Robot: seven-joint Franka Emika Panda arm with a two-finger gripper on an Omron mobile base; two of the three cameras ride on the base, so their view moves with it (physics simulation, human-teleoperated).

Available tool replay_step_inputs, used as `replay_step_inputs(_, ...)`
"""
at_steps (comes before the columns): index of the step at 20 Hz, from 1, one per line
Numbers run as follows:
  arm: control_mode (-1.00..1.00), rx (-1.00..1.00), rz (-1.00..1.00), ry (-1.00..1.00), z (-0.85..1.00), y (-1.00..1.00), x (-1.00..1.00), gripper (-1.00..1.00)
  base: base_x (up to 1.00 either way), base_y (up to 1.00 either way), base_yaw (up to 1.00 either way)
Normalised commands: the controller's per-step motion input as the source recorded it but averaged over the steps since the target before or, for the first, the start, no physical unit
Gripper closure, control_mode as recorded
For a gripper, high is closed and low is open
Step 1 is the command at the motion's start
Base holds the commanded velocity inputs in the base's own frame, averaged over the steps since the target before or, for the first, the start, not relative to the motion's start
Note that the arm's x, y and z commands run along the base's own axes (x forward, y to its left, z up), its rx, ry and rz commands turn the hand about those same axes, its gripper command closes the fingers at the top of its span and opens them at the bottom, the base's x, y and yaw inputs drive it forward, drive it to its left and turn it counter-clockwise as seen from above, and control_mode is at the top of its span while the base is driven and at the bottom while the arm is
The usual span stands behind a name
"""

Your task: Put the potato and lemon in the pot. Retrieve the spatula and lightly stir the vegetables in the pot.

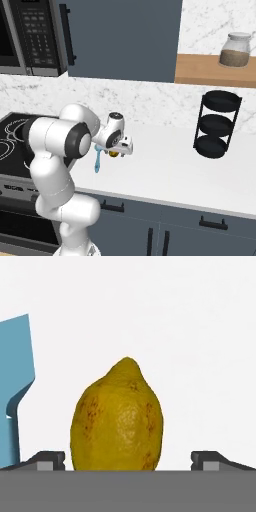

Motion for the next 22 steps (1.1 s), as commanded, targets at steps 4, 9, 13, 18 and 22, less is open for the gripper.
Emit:
replay_step_inputs(4,-1.00,0.00,0.00,0.00,-0.13,0.02,0.01,1.00,0.00,0.00,0.00)
replay_step_inputs(9,-1.00,0.00,0.00,0.00,0.00,0.00,0.00,1.00,0.00,0.00,0.00)
replay_step_inputs(13,-1.00,0.00,0.00,-0.04,0.69,0.00,-0.46,1.00,0.00,0.00,0.00)
replay_step_inputs(18,-1.00,-0.03,0.00,-0.03,1.00,0.32,-0.69,1.00,0.00,0.00,0.00)
replay_step_inputs(22,-1.00,-0.10,0.00,-0.02,1.00,0.23,-0.73,1.00,0.00,0.00,0.00)
